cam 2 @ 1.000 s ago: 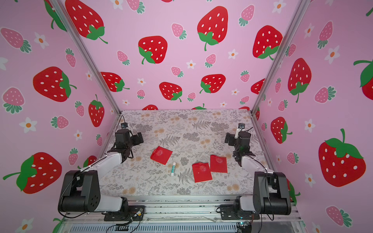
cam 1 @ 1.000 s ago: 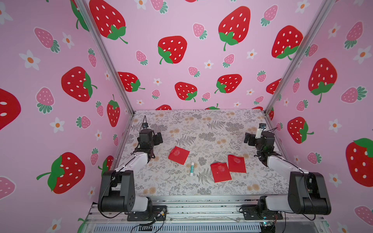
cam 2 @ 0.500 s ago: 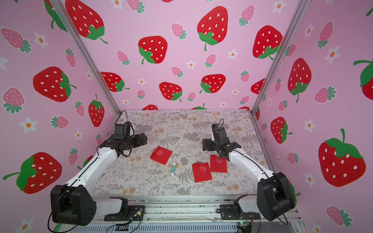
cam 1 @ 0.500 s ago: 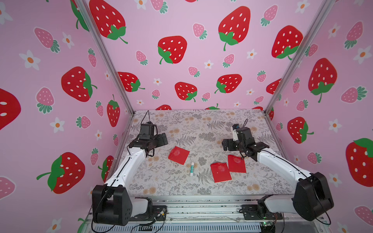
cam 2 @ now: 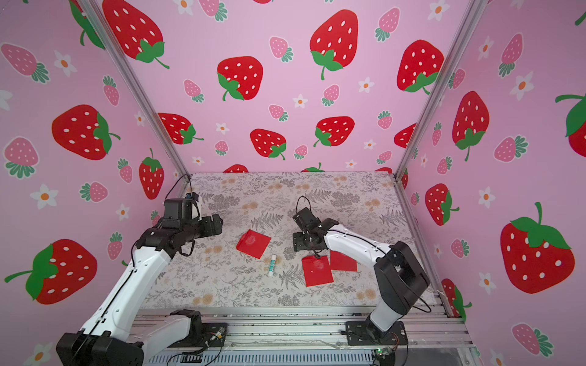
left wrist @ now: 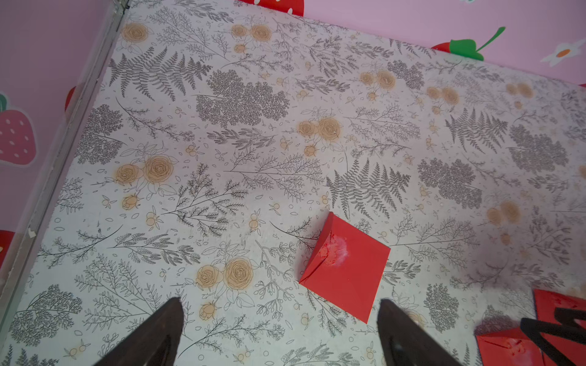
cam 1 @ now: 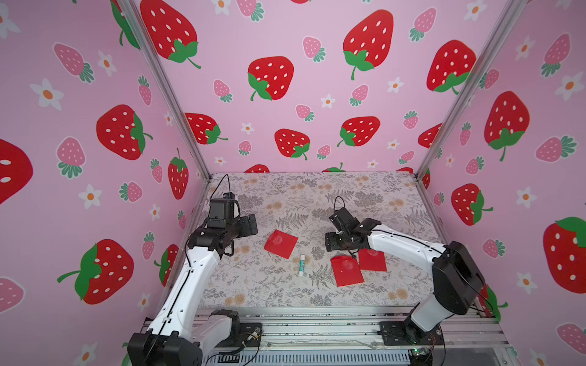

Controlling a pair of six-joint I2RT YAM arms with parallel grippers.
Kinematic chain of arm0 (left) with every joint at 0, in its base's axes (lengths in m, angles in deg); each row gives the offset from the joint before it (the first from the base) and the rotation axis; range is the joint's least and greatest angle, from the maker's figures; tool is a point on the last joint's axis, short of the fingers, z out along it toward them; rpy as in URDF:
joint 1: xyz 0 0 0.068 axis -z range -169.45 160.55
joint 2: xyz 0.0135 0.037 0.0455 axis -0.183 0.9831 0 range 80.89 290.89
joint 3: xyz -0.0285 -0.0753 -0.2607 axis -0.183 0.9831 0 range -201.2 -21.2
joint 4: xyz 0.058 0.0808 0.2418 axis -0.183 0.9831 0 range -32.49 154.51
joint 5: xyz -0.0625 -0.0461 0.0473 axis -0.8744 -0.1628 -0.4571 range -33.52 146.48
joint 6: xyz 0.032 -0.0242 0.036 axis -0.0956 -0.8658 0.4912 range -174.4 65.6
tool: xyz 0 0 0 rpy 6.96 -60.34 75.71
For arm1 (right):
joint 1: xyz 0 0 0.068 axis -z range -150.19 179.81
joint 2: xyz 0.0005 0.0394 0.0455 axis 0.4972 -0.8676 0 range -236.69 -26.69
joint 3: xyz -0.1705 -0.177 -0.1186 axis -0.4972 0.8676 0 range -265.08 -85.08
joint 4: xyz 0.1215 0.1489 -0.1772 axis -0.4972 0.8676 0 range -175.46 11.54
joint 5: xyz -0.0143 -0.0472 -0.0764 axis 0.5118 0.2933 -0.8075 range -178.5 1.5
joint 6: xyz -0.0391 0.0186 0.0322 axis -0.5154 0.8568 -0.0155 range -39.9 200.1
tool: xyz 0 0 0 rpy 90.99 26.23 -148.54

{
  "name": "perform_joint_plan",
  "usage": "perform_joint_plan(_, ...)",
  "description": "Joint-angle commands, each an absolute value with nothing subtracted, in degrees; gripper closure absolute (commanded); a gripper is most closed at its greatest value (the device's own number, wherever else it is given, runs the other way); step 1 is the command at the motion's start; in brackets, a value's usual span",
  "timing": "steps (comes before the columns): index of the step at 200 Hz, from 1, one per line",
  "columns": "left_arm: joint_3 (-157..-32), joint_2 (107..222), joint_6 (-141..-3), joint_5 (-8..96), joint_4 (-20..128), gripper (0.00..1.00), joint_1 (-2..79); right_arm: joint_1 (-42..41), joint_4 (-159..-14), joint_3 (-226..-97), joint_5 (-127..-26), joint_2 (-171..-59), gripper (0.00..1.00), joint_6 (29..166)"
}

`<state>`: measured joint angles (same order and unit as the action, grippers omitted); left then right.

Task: Seal the envelope with a glue stick
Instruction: Pick up the glue stick from the center of the board.

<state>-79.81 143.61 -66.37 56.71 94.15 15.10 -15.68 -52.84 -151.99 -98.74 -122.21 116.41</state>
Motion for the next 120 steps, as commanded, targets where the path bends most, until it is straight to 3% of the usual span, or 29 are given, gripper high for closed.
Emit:
perform_joint_plan(1, -79.6, 143.2, -65.4, 58.7, 95.9, 0.05, 15.1, -18.0, -47.6, -155.6, -102.3, -125.2, 0.30, 122.9)
perform_joint_plan(81, -79.6, 143.0, -65.8, 58.0, 95.9, 0.05, 14.7, -24.3, -44.7, -163.9, -101.9, -135.0, 0.45, 130.9)
perform_joint_plan(120, -79.6, 143.1, -66.1, 57.5, 95.9, 0.05, 14.0, -27.4, -42.6, -167.7, -101.9, -138.1, 0.47, 132.8)
